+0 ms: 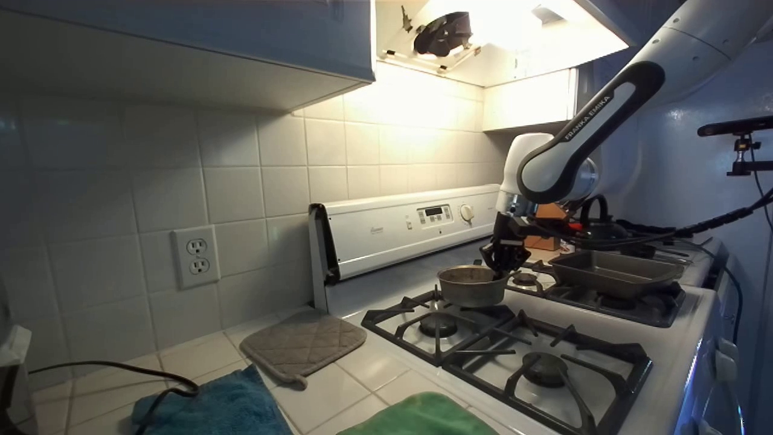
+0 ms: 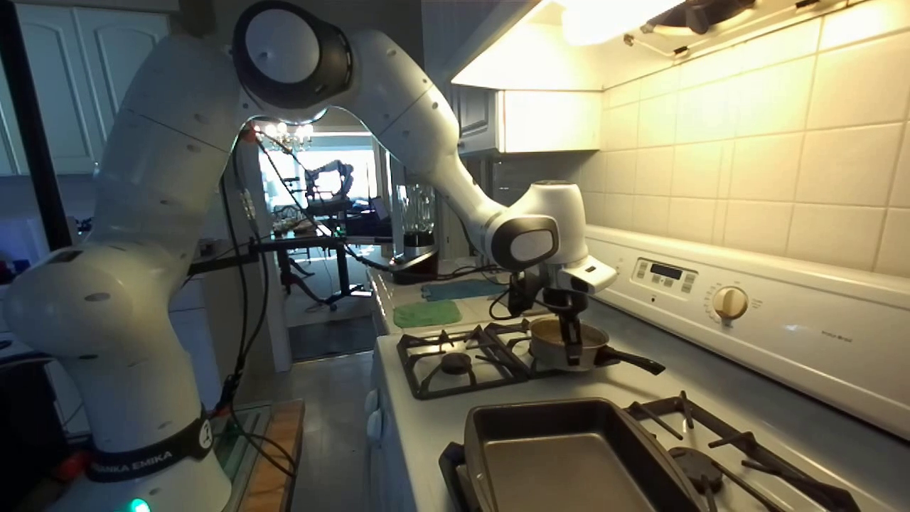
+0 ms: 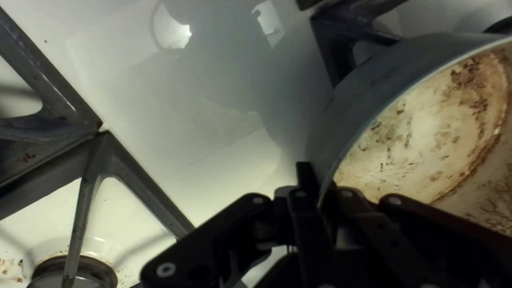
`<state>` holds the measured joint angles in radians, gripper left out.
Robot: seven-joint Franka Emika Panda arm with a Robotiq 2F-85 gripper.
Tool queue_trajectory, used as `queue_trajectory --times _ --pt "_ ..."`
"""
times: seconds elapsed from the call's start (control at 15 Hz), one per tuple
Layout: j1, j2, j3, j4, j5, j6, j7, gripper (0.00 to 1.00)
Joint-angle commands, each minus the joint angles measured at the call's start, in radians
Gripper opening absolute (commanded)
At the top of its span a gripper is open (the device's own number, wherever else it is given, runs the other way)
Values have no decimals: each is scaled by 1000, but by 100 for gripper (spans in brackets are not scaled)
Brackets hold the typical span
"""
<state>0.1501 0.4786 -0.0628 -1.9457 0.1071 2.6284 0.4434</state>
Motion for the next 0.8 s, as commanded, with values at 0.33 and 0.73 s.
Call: queue_trajectory --times 0.33,0.73 --pt "40 -45 -63 -49 -43 21 132 1" --pt "48 -49 -99 -47 -75 28 200 1"
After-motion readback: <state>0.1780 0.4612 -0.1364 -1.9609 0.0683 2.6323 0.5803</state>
